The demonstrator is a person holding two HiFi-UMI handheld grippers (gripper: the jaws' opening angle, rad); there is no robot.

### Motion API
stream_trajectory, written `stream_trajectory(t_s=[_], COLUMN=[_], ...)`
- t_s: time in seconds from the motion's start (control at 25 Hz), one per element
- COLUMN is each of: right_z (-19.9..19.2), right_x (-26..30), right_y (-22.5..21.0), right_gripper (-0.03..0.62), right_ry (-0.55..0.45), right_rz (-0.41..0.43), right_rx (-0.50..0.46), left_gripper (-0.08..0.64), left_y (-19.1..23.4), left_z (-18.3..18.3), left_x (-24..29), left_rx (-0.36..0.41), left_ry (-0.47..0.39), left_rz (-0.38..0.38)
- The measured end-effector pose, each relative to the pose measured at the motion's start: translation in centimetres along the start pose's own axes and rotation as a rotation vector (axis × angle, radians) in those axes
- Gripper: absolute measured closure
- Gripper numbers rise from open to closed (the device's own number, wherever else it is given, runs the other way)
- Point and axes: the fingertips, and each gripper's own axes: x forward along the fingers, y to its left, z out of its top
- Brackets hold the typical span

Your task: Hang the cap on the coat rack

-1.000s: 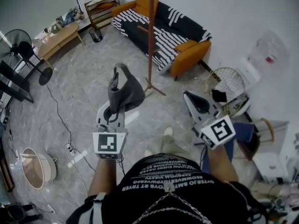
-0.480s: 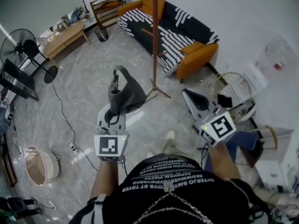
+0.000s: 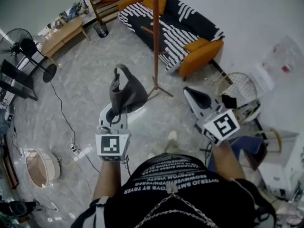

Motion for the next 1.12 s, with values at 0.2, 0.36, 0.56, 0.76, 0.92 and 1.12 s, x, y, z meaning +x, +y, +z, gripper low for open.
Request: stream_trajectory(t_s=[0.2, 0.36, 0.56, 0.76, 0.92, 1.12], right_z=[-0.4, -1.0, -1.2, -0.4, -0.2, -0.3], right_x=[1.4, 2.7, 4.1, 4.8, 5.1, 6.0], right_y=[-2.1, -3.4, -5.3, -8.0, -10.5, -12.2], right_gripper=[0.591, 0.590, 0.591, 0.591, 0.591, 0.591], right_ry=[0.009, 0.018, 0.025, 0.011, -0.004, -0.021], right_rz=[-0.001, 0.013, 0.036, 0.042, 0.048, 0.090], right_rx=[0.001, 0.019, 0.018, 0.005, 0.009, 0.004], left_gripper=[0.552, 0.552, 0.552, 0.552, 0.552, 0.552], left_y=[0.4, 0.9, 1.0, 0.8, 0.2, 0.1], left_z=[0.0, -0.1, 0.2, 1.3, 2.2, 2.3], left_x=[2.7, 4.6, 7.5, 9.7, 11.5, 12.9], left_rx=[-0.006, -0.012, 0.005, 0.002, 0.016, 0.010], left_ry=[0.004, 0.011, 0.031, 0.023, 0.011, 0.024], left_rz=[-0.005, 0.002, -0.008, 0.004, 0.026, 0.062])
